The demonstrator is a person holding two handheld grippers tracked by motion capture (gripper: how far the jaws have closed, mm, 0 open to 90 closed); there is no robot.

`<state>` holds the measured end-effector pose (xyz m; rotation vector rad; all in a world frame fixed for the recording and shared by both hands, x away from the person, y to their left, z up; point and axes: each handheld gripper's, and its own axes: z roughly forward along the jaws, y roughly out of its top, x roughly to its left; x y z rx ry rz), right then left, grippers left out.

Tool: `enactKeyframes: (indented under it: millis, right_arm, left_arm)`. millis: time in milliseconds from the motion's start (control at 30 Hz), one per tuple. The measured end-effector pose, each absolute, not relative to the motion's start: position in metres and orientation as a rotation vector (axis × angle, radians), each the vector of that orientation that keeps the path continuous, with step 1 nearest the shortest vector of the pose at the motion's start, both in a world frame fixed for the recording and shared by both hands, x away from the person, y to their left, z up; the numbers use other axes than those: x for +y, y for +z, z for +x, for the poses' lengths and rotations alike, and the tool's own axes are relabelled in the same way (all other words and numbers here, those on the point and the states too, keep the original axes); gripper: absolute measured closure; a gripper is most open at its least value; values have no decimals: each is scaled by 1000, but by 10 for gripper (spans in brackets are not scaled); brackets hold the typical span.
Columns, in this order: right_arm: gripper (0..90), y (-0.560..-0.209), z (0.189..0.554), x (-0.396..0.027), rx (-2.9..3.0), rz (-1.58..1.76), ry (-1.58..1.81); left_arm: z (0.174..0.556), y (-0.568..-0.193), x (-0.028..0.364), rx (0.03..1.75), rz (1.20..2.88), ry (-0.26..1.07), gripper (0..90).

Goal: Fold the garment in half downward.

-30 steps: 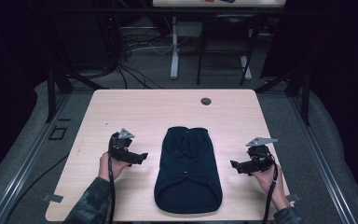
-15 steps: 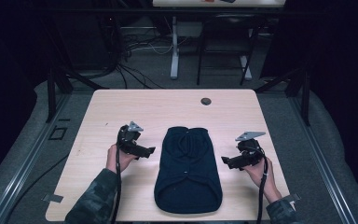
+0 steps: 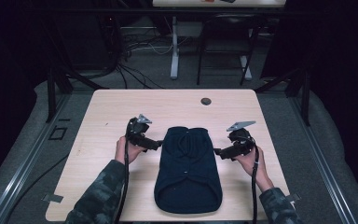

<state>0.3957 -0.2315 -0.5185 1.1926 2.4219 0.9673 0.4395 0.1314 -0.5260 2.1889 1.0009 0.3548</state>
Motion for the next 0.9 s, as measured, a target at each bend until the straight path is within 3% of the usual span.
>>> enactKeyframes:
  millis: [433,567,700,900]
  right_arm:
    - [66,-522,430,-212,2473,1203,950]
    - [117,-527,441,-205,2476,1207,960]
    - [219,-533,454,-198,2474,1264,941]
    - [303,-542,472,-189,2452,1332,950]
  left_arm:
    - [467,-534,110,1030,2204,316,23]
    - [476,-540,102,1039,2214,301,30]
    - [485,-545,93,1075,2237,304,114]
    - [498,-554,81,1112,2248,286,151]
